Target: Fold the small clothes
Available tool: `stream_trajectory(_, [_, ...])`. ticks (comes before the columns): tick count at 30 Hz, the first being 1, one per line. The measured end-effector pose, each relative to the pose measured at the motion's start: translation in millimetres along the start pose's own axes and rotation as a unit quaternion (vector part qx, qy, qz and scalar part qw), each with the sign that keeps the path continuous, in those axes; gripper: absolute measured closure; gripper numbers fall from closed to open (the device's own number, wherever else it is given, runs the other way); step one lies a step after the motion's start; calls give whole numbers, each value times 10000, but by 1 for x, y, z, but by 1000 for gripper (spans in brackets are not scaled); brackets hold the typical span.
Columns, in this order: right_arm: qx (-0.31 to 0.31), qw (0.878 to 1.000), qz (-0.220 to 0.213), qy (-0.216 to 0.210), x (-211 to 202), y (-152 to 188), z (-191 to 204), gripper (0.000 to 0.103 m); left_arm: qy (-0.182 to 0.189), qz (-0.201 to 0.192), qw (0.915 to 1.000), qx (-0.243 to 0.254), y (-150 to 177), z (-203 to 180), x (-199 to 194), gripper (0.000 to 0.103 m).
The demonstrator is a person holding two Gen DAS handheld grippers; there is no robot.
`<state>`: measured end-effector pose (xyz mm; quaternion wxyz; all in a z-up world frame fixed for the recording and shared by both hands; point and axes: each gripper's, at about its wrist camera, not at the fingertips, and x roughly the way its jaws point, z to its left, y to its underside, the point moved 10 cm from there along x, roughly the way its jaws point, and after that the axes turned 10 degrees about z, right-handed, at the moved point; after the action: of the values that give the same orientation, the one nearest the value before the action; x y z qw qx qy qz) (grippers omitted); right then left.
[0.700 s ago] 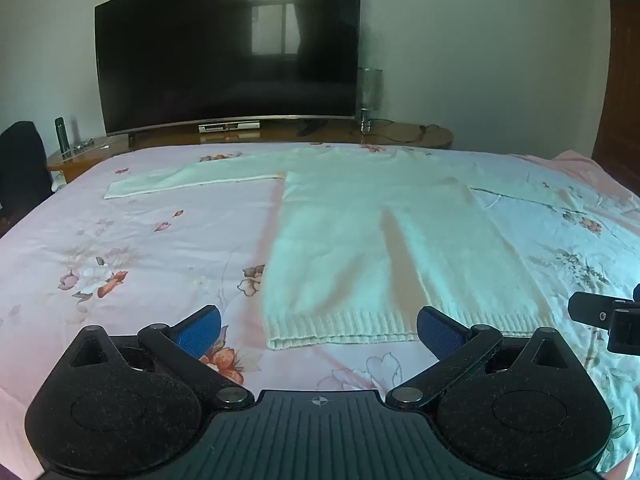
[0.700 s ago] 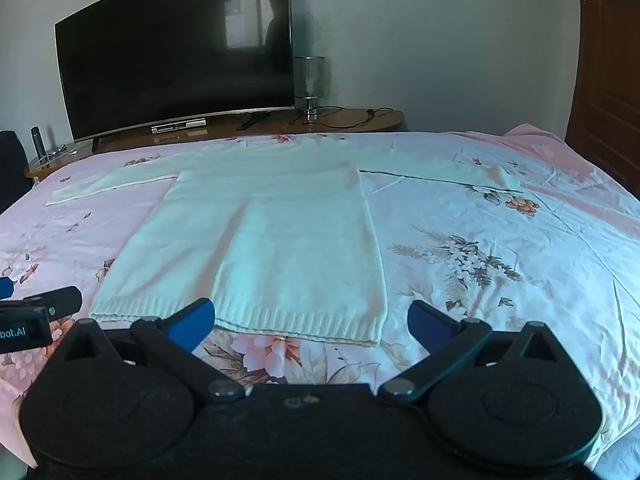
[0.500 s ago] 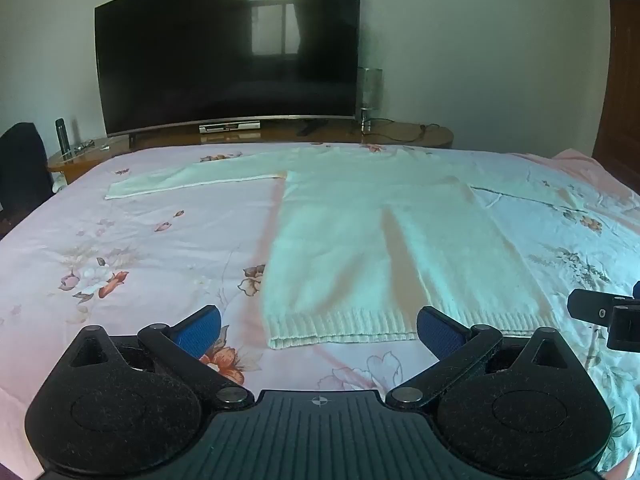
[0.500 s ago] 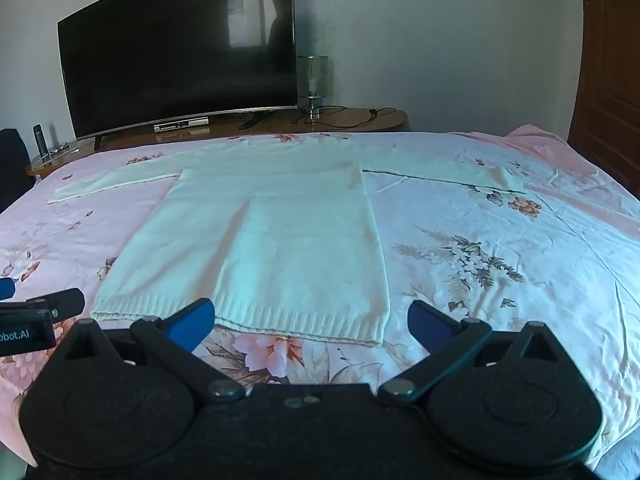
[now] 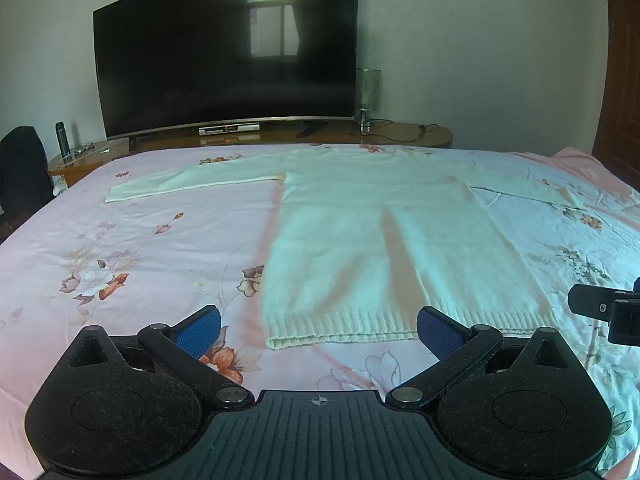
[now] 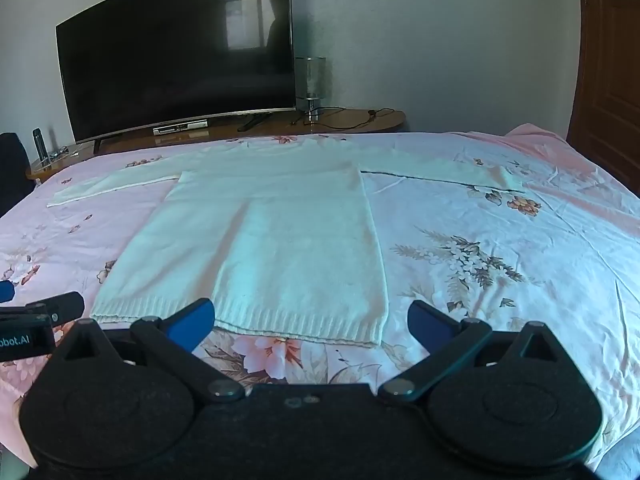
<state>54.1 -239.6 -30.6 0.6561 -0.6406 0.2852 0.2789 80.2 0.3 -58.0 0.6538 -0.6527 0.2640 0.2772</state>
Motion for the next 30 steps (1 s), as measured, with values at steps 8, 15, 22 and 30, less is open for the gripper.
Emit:
stream_trajectory(8, [-9,10000,-19,-2,-3,0,1,0,-12,-8,10000,-7,0,0,0,0])
stream_trajectory(15, [-3,10000,-15,-8,-3,0,1,0,-21,-15,10000,2,0,1,-1,0])
stream_trajectory(22, [-4,10000,-33,-16,-4,-1,3,0,-28,-9,10000,12,0,3,0,0])
stream_trajectory(30, [6,10000,-36,-16,-4,-1,3,0,-25,-8,10000,21,0,3,0,0])
